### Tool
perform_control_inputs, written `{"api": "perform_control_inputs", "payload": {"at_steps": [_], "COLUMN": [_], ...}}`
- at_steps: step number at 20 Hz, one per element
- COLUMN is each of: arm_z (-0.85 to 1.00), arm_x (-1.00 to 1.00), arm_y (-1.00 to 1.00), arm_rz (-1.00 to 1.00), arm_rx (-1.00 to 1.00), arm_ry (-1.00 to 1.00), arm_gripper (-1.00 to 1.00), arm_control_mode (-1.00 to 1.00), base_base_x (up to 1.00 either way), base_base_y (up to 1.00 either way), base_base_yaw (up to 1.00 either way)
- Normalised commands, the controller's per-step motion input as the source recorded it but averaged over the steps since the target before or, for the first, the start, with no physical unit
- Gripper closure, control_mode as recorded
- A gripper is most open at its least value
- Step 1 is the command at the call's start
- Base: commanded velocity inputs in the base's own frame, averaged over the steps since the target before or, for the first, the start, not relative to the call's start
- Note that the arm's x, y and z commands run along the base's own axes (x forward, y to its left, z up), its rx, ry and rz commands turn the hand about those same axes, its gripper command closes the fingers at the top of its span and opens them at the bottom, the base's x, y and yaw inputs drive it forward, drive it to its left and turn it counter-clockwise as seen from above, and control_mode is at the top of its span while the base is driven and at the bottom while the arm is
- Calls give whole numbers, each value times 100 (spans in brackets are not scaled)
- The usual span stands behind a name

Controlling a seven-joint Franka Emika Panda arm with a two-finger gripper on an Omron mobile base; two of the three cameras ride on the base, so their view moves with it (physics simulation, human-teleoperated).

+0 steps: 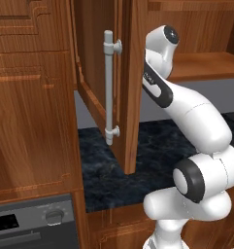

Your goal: Take 2 condiments from the cabinet and move them on the counter near the stove.Make sure the condiments are lined up with each other, next to each other.

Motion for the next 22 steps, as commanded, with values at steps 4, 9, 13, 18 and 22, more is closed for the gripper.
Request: {"api": "perform_control_inputs", "payload": {"at_steps": [4,9,13,18,22], "arm_z": [0,0,0,0,0], "arm_x": [7,8,11,9,12], "arm_y": [0,1,2,0,0], "arm_rz": [0,0,0,0,0], "arm_rx": [0,0,0,0,0], "arm_ry": [-9,-1,0,0,0], "arm_gripper": [-100,-100,-100,-100,-100], "arm_control_mode": [-100,-100,-100,-100,-100], "base_base_x": [0,0,0,0,0], "base_base_y": [0,0,0,0,0], "base_base_yaw": [0,0,0,0,0]}}
